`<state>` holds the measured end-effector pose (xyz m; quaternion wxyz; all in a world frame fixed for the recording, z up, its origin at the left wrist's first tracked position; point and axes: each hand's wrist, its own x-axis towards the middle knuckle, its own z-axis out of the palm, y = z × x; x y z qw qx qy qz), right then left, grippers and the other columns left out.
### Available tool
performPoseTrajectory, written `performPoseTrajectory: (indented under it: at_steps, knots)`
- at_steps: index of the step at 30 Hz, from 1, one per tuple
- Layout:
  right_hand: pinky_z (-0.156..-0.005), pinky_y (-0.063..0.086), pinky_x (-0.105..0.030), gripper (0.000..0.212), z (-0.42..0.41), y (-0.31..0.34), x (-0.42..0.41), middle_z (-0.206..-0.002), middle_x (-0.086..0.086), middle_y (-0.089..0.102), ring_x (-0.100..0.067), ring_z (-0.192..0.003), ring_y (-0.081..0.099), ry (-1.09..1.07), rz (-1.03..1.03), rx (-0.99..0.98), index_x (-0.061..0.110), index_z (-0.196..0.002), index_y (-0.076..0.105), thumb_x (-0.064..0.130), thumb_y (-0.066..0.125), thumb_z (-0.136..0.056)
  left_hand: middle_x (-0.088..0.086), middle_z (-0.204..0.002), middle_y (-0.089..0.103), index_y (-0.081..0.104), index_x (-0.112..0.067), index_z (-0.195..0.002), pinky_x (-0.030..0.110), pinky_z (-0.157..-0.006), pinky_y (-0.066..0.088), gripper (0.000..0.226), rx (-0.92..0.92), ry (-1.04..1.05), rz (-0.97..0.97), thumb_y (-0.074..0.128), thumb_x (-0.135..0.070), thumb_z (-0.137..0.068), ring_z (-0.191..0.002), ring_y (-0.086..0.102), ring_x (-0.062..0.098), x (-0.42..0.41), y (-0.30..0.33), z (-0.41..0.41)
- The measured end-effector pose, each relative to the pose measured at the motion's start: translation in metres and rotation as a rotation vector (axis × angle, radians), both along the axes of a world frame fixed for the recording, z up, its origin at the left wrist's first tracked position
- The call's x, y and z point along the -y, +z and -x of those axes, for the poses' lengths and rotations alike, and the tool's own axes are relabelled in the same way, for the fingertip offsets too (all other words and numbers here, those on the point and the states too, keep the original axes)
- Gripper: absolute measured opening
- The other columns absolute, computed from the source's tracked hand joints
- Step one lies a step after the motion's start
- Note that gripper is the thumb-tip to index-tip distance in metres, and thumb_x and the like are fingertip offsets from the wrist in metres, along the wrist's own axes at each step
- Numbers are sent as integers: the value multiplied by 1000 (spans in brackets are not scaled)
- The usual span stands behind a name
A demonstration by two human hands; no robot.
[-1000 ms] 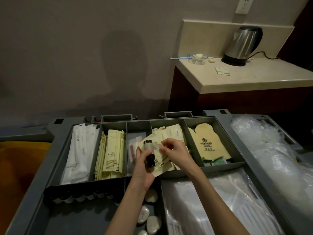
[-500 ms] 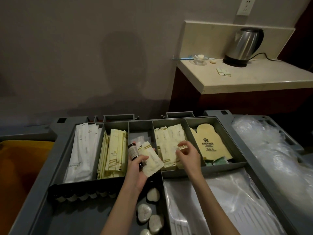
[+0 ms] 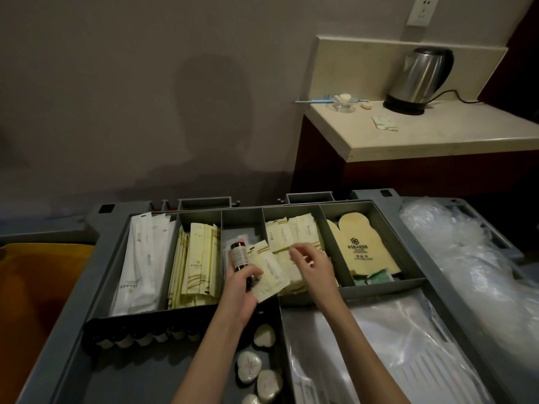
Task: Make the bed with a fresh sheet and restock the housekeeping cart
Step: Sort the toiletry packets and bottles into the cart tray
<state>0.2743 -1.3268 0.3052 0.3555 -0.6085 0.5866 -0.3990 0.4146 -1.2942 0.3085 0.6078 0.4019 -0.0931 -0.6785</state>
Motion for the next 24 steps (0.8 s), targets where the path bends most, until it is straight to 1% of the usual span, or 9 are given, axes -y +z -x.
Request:
performPoseTrajectory:
  at_steps: [4, 8, 10, 12, 15, 17, 19, 21, 24]
  knots:
    - [-62, 47, -13, 24, -1, 12, -2, -91, 5, 66, -6, -84, 61, 157, -81, 84, 29, -107, 60, 17, 66, -87, 17, -124, 54, 38, -34, -138, 54, -82, 52, 74, 44, -47, 29, 41, 16, -84, -111, 55, 36, 1, 6, 12]
    - [-66, 51, -16, 18, 17, 7, 8, -96, 6, 66, -7, -86, 62, 43, -49, 78, 23, -99, 66, 10, 63, -88, 17, -131, 53, 26, -32, -146, 49, -92, 49, 83, -50, 13, 28, 43, 18, -81, -116, 55, 31, 6, 2, 9]
    - [-80, 54, -30, 15, 24, -2, 14, -89, 10, 67, -8, -85, 63, -61, -47, -13, 28, -94, 67, 15, 66, -86, 15, -128, 57, 27, -24, -147, 41, -88, 50, 81, -107, 63, 33, 43, 19, -81, -115, 57, 27, 7, 1, 2]
    - [-92, 44, -42, 11, 24, -14, 19, -81, 13, 67, -9, -87, 61, -118, -46, -162, 32, -91, 69, 25, 69, -84, 14, -121, 57, 39, -17, -140, 36, -85, 50, 67, -67, 77, 25, 45, 18, -83, -110, 57, 25, 4, 2, -2]
    - [-88, 23, -31, 15, 17, -28, 22, -93, 8, 68, -14, -106, 50, -138, -28, -440, 29, -100, 69, 33, 66, -86, 12, -110, 55, 48, -14, -130, 31, -75, 52, 53, -13, 71, -10, 57, 7, -82, -96, 56, 22, -1, 5, -7]
    - [-86, 19, -32, 18, 14, -32, 21, -107, 5, 65, -16, -112, 43, -111, -25, -593, 30, -105, 68, 35, 63, -88, 9, -96, 54, 49, -12, -126, 23, -61, 50, 48, -69, 80, -12, 60, 0, -80, -78, 54, 14, -5, 7, -10]
    - [-91, 21, -34, 20, 11, -29, 17, -116, 5, 60, -17, -116, 39, -75, -16, -719, 30, -107, 68, 36, 60, -90, 6, -83, 49, 49, -10, -112, 19, -54, 44, 28, -156, 96, -7, 55, -2, -86, -66, 48, 10, -8, 10, -15]
    - [-96, 23, -37, 23, 8, -23, 11, -123, 4, 54, -19, -119, 35, -78, 22, -757, 28, -110, 67, 37, 57, -91, 8, -84, 46, 48, -9, -101, 20, -56, 40, 12, -179, 66, 0, 49, -5, -89, -66, 45, 12, -17, 15, -24]
    - [-100, 25, -39, 27, -2, -14, -4, -129, 0, 47, -21, -123, 31, -82, 78, -674, 26, -117, 63, 36, 55, -93, 13, -102, 51, 51, -13, -121, 22, -61, 46, 28, 17, -113, 60, 47, -7, -94, -76, 50, 16, -33, 19, -45]
